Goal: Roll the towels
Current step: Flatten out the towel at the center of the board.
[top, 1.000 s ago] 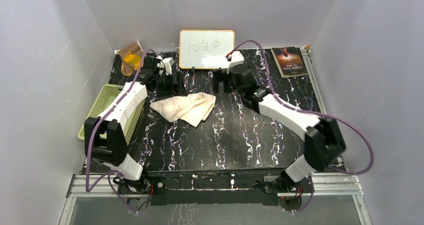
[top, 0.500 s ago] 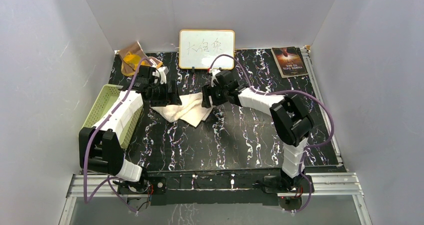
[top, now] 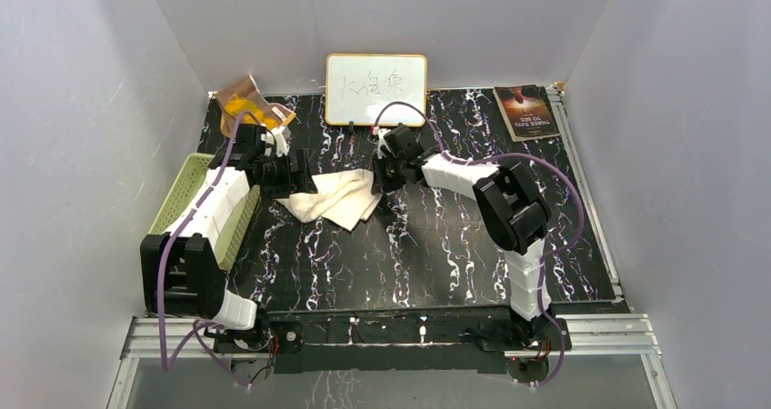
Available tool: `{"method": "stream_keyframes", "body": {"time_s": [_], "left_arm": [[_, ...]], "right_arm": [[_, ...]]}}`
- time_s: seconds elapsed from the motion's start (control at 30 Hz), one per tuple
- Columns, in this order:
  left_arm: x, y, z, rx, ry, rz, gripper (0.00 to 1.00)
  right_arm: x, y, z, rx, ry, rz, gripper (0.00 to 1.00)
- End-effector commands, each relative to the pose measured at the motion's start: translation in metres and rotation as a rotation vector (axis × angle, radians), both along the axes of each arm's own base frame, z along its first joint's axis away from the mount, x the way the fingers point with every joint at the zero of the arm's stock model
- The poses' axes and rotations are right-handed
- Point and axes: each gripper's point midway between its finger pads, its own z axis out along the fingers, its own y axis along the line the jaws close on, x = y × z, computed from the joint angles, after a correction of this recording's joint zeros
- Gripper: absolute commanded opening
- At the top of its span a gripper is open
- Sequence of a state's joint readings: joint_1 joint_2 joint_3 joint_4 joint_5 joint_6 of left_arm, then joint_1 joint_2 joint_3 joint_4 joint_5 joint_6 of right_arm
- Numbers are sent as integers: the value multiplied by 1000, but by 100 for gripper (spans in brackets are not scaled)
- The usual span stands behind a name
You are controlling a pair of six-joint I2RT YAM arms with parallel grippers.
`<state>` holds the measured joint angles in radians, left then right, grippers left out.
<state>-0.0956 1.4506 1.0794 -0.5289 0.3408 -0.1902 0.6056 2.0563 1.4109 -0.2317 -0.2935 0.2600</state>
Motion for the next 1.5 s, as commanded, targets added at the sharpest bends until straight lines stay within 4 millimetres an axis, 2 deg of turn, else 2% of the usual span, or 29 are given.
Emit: {"method": "stream_keyframes", "body": {"time_s": [0.0,0.07,0.13,0.17,0.23,0.33,0.4,0.43,0.5,0.53,0.6,0.63,0.7,0.77,0.83,0.9,1.0,1.03,1.07,1.13,1.17,1.3,1.37,1.47], "left_arm": [[-2,16,28,-26,-60,22,85],[4,22,37,-49,-77,51,85],[11,28,59,-62,-135,81,85],[15,30,68,-67,-155,93,85],[23,34,85,-68,-196,109,85],[30,37,104,-70,-249,125,86],[31,38,107,-72,-256,125,87],[31,37,107,-73,-251,122,87],[29,37,104,-74,-240,120,88],[28,37,103,-73,-236,121,88],[27,37,99,-73,-231,125,88],[27,36,98,-77,-230,126,88],[28,35,96,-88,-220,121,88],[31,32,93,-105,-208,118,88],[32,29,94,-122,-211,113,87],[35,26,84,-142,-182,103,87],[32,19,78,-159,-165,71,87],[32,18,74,-157,-157,64,87],[30,17,69,-153,-144,56,87],[27,12,62,-140,-115,36,86],[26,10,59,-135,-106,28,86],[25,-7,47,-124,-75,-17,86],[26,-17,40,-118,-57,-43,86],[31,-41,25,-71,-40,-97,86]], "right_arm": [[23,16,98,118,-175,11,0],[28,17,184,217,-335,2,0],[27,14,263,300,-468,-4,0],[19,10,307,346,-536,2,0],[4,3,374,426,-641,17,0],[-24,-11,444,531,-773,35,0],[-36,-26,467,558,-840,14,0],[-37,-39,472,549,-870,-38,0],[-29,-84,472,542,-926,-187,0],[-21,-112,463,547,-921,-271,0],[-12,-161,439,543,-890,-408,0],[-6,-179,415,514,-844,-467,0],[-3,-200,378,469,-761,-545,0],[0,-210,331,391,-641,-620,0],[0,-230,285,305,-534,-748,0],[-3,-267,251,273,-471,-918,0],[-10,-313,215,279,-418,-1119,0],[-12,-322,203,260,-390,-1172,10],[-14,-328,191,253,-357,-1211,25],[-14,-330,174,292,-306,-1244,56],[-12,-329,170,313,-300,-1247,65],[6,-321,163,292,-288,-1175,77],[18,-319,163,227,-280,-1134,79],[24,-319,153,170,-248,-1112,80]]}}
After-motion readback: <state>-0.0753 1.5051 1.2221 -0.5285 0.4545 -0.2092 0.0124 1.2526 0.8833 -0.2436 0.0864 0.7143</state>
